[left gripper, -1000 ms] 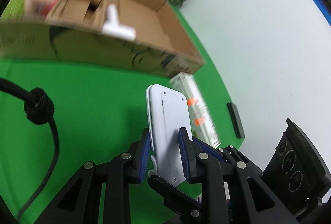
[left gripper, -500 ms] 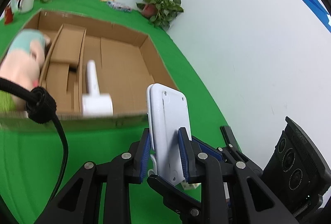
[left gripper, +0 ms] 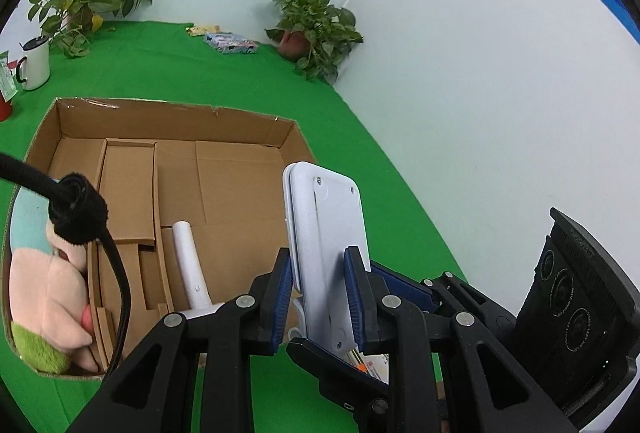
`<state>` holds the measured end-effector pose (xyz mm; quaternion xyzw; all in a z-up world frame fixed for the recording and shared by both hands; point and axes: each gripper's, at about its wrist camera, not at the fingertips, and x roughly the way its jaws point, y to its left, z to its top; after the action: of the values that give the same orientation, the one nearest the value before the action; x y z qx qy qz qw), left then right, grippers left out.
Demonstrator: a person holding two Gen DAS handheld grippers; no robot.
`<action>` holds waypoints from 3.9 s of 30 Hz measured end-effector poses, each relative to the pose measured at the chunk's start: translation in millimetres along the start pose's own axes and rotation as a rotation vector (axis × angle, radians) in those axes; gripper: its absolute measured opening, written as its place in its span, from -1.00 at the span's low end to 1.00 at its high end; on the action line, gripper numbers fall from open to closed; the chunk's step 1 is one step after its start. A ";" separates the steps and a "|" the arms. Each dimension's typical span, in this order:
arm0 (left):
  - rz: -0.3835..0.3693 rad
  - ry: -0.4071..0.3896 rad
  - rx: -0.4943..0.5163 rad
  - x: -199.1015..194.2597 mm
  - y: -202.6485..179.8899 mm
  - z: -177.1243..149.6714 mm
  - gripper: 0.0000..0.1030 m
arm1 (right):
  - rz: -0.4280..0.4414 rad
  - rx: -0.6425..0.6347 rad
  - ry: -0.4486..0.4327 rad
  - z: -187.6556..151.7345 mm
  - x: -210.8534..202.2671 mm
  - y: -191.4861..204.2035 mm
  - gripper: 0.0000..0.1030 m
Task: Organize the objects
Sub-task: 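Lift the white device with the right gripper over the large box, then lower the white device beside the fan and open the right gripper, then move the right gripper to the white-green medicine box and grasp it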
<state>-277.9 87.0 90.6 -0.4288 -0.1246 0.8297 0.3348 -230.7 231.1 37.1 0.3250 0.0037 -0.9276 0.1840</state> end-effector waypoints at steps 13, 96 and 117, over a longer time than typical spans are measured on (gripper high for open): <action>0.033 0.101 -0.088 78.7 51.0 11.5 -0.56 | 0.101 0.076 0.164 0.5 57.9 -35.5 0.43; 0.364 -0.072 -0.004 -10.9 67.1 -112.0 0.26 | -0.086 0.073 0.394 -36.8 89.0 -42.0 0.64; 0.635 -0.235 0.200 -15.6 -5.7 -184.1 0.88 | -0.295 0.017 -0.102 -109.6 -39.4 4.4 0.65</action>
<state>-122.6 66.0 -7.4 -0.3129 0.0591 0.9443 0.0837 -134.8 254.2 -25.1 0.2751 0.0340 -0.9599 0.0426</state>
